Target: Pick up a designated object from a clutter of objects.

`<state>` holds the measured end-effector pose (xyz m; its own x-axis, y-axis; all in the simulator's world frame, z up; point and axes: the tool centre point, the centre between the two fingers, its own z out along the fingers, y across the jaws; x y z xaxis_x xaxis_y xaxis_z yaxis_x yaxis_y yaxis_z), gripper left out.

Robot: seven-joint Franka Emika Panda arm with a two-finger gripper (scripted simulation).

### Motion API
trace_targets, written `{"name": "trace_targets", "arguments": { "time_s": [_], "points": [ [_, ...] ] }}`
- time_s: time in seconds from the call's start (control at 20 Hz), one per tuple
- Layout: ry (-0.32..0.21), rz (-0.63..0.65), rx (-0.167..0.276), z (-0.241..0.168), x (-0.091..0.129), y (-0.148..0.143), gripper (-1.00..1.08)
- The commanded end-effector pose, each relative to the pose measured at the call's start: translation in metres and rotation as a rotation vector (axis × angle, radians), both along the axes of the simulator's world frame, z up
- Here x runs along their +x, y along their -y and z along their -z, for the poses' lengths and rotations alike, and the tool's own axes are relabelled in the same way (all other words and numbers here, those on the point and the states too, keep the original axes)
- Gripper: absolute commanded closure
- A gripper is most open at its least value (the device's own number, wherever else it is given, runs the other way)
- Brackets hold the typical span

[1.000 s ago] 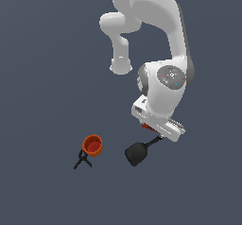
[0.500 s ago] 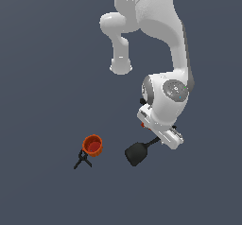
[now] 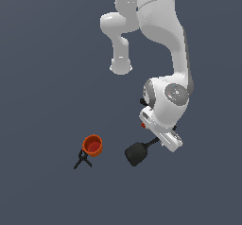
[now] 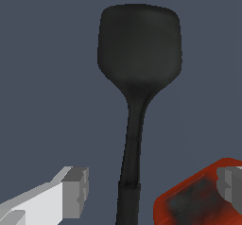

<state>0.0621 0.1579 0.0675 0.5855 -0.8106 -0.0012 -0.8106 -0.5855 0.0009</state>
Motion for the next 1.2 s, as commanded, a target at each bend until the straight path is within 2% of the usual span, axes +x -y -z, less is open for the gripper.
{"name": "trace_targets", "arguments": {
  "time_s": [0.0, 0.55, 0.8, 0.85, 1.15],
  "points": [
    [0.0, 0.0, 0.0, 0.0, 0.0, 0.0, -0.92],
    [0.001, 0.004, 0.0, 0.043, -0.001, 0.0, -0.92],
    [0.001, 0.005, 0.0, 0.051, 0.0, 0.0, -0.92],
    [0.001, 0.005, 0.0, 0.051, 0.0, 0.0, 1.08],
    [0.001, 0.005, 0.0, 0.051, 0.0, 0.0, 1.08]
  ]
}}
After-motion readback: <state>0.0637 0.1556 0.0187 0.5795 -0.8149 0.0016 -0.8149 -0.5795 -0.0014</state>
